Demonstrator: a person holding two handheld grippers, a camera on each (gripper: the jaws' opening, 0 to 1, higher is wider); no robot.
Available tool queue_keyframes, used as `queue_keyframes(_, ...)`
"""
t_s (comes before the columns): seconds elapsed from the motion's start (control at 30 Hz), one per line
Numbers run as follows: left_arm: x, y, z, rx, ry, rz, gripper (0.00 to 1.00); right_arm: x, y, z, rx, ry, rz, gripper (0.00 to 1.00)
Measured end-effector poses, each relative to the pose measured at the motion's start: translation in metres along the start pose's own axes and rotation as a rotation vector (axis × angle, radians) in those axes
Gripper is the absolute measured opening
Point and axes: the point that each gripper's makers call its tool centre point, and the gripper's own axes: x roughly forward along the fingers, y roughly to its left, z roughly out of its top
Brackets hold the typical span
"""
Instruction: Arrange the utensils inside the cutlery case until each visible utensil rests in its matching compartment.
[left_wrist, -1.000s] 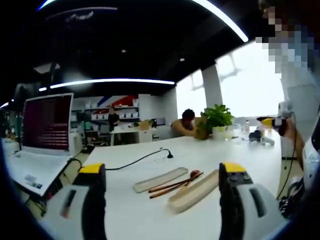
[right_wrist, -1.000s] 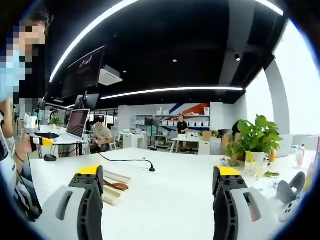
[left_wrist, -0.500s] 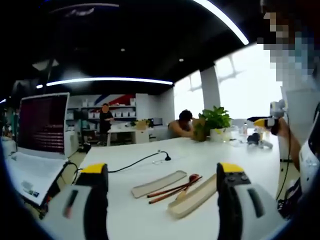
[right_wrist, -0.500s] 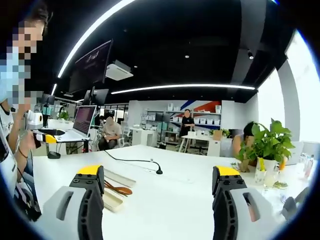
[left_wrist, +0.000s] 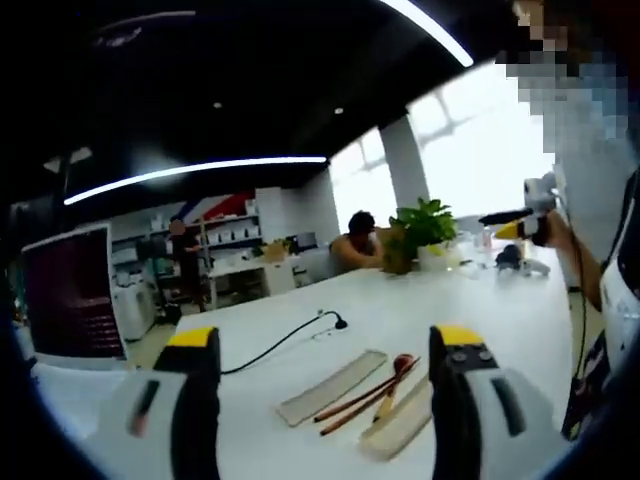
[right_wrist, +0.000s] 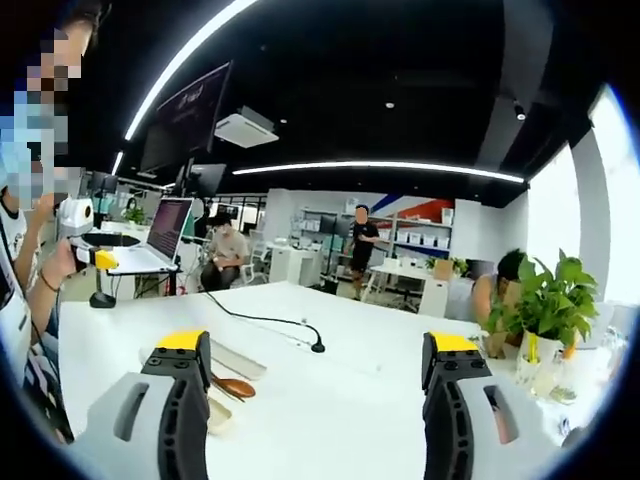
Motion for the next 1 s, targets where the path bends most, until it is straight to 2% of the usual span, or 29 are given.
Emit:
queue_keyframes(0.1, 0.006, 0.003, 0.001, 0.012, 0.017, -0.007, 0.91, 0.009, 0.002, 0.000, -0.011, 0.013, 0.019, 0.88)
queue_keyframes(0.23, 0.015, -0.001, -0.007, 0.037, 0.063, -0.034, 0.91, 0.020, 0.006, -0.001, -0.022, 0.027, 0.051, 0.87)
queue_keyframes(0.3, 0.020, -0.003, -0.010, 0.047, 0.077, -0.043, 0.91, 0.027, 0.011, 0.003, -0.044, -0.003, 0.090, 0.86)
queue_keyframes(0.4, 0.026, -0.005, -0.016, 0.061, 0.112, -0.062, 0.91, 0.037, 0.019, 0.004, -0.022, -0.020, 0.142, 0.84)
queue_keyframes(0.67, 0.044, -0.010, -0.034, 0.071, 0.186, -0.115, 0.90, 0.060, 0.033, -0.014, -0.049, 0.064, 0.230, 0.72)
queue_keyframes(1.0, 0.064, -0.010, -0.069, 0.080, 0.312, -0.182, 0.85, 0.084, 0.044, -0.033, -0.089, 0.143, 0.315, 0.69)
